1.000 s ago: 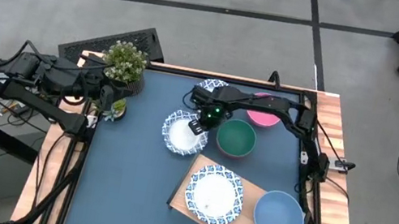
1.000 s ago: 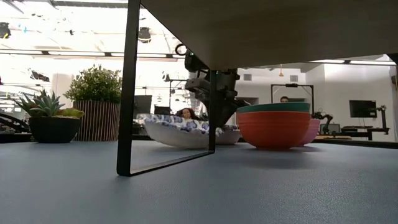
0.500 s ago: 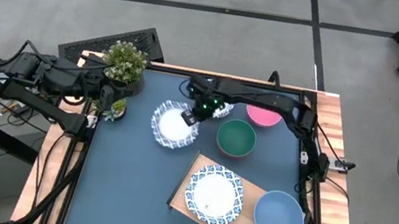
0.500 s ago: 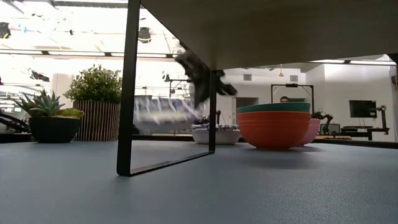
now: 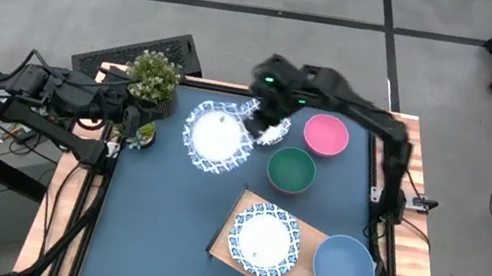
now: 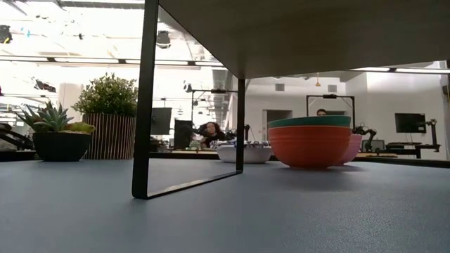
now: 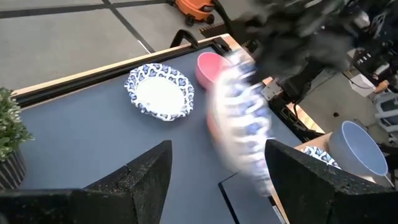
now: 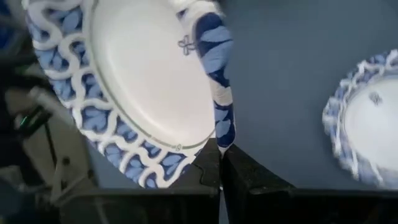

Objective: Place and stack bowls onto a shelf
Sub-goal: Stack the white bowl on top of the white bowl on the shelf

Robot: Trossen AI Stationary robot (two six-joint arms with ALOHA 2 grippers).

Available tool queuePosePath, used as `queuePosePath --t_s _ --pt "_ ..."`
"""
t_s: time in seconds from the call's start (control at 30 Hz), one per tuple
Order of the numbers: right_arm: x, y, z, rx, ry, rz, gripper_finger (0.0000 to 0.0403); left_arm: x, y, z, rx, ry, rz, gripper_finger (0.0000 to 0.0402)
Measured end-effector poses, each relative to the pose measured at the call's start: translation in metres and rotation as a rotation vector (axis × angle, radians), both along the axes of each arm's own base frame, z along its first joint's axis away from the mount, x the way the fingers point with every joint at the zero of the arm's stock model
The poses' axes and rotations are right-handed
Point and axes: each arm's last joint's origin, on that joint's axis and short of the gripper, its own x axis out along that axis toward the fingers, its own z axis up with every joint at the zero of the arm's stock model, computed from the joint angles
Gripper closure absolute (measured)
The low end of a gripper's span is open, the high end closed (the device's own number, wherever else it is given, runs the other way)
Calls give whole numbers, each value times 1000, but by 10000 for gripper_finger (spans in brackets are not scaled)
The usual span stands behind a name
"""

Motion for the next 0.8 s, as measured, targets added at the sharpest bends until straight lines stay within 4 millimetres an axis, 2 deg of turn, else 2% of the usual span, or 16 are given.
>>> queuePosePath --t_s 0.1,0.2,0.3,0.4,0.5,0.63,0.8 --pt "-35 26 23 -19 60 42 381 0 0 0 2 1 -10 159" --pt "-62 58 42 -29 83 95 381 0 0 0 2 -1 -11 159" --pt "-85 92 55 -17 97 157 381 1 0 0 1 -2 -11 159" --pt "-98 124 62 8 105 224 381 1 0 1 1 -6 -11 159" --pt "-100 151 60 20 119 288 381 1 0 1 0 -9 -11 159" --pt "-89 176 45 9 182 339 381 1 0 1 -1 -10 -11 159" --pt "-75 186 20 -11 279 368 381 1 0 1 -7 -13 -7 159"
